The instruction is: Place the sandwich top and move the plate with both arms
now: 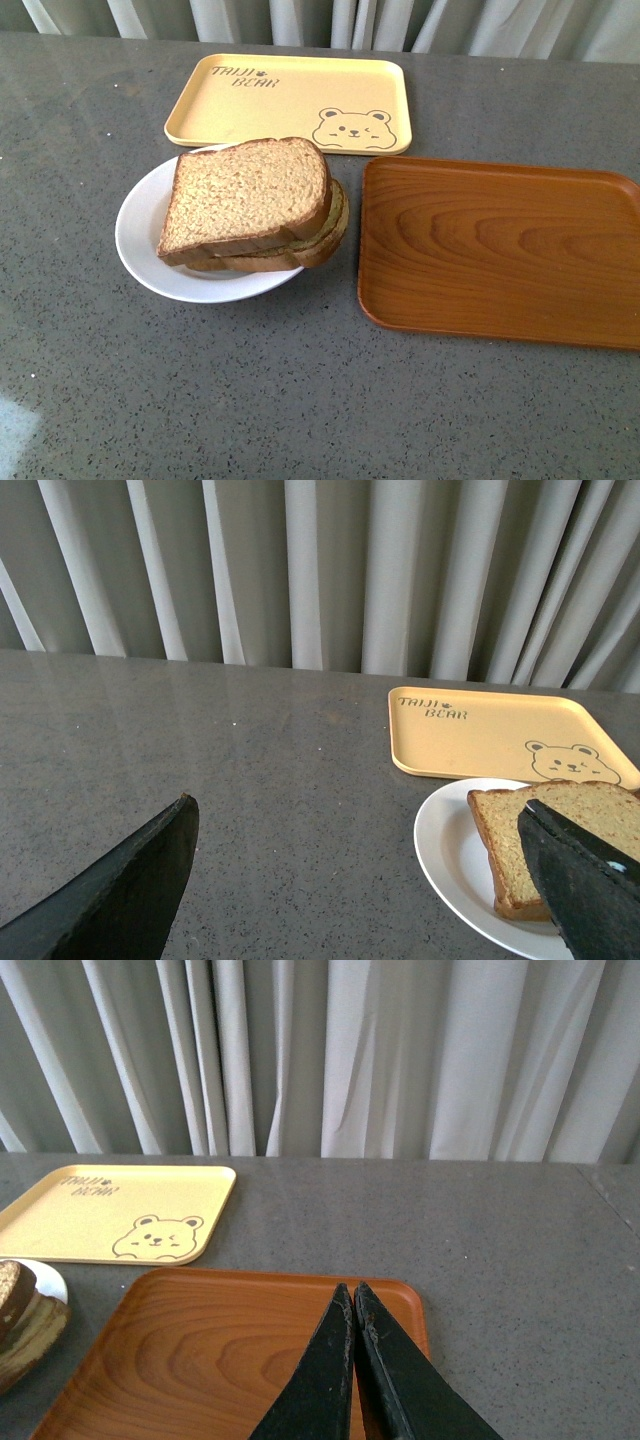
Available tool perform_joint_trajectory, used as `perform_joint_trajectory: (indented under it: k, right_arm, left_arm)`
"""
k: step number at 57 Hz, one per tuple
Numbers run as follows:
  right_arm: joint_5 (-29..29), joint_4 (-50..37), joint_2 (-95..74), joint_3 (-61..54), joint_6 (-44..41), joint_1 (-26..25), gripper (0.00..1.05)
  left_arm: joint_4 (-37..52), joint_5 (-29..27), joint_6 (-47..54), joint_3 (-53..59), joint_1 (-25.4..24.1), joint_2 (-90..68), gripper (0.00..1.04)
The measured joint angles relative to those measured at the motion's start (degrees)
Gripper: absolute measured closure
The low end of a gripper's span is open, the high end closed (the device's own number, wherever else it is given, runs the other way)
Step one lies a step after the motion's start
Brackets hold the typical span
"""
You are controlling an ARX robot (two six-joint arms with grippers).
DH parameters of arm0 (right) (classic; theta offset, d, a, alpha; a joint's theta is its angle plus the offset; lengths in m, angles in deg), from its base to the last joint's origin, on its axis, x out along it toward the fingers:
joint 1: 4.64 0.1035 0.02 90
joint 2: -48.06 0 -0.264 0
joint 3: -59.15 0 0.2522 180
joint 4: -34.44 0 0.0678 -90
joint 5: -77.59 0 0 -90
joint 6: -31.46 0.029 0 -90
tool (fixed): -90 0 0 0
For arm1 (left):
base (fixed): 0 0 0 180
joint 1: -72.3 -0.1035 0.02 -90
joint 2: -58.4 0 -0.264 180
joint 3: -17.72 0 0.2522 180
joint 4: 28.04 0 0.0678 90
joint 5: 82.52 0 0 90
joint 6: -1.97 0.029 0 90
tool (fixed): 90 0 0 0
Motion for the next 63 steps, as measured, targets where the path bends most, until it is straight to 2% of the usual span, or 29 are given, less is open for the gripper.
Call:
perform_joint_trajectory:
  k: [41, 44, 46, 57, 63]
  right_arm:
    - [0.02, 13.07, 13.16, 0.00, 0.00, 0.00, 1.03]
    - [0.00, 20.74, 18.86, 0.00, 0.00, 0.00, 1.03]
    - [0.09, 22.56, 21.33, 0.00, 0.00, 0.00, 1.03]
    - [0.04, 23.10, 22.86, 0.00, -0.02, 0.00, 1.03]
    - [0.04, 23.10, 22.93, 0.00, -0.09, 0.00, 0.89]
  left_arm:
    - [0.00, 0.00, 0.00, 0.00, 0.00, 0.00, 0.09]
    - [0.00, 0.02, 0.00, 0.00, 0.00, 0.00, 0.09]
    - [0.00, -0.02, 0.00, 0.00, 0.00, 0.00, 0.09]
    - [0.00, 0.00, 0.00, 0.00, 0.00, 0.00, 0.09]
    - [0.00, 0.00, 0.00, 0.00, 0.00, 0.00, 0.09]
